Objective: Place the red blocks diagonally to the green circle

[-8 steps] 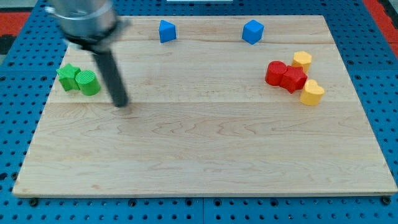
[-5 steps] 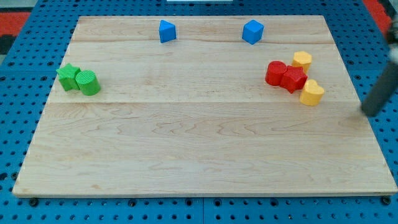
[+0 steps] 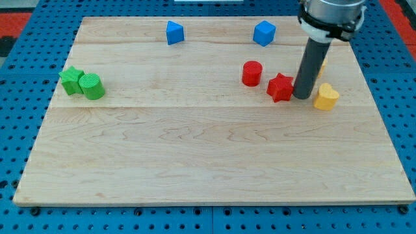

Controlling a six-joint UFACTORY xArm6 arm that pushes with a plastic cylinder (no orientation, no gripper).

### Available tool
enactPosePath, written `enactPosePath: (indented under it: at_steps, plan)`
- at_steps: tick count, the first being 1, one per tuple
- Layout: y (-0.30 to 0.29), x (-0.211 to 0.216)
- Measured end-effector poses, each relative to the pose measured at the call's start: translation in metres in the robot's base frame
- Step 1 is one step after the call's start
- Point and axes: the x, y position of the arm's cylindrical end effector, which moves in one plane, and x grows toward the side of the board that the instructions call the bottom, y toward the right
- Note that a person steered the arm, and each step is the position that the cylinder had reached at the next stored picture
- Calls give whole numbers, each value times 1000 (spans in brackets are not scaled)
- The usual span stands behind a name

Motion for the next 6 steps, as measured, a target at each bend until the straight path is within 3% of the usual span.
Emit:
enactPosePath:
  at_steps: [2,4,5,6]
  plan:
    - [-30,-64]
    - [-115,-64]
    - [-128,-60]
    - [-68,-55]
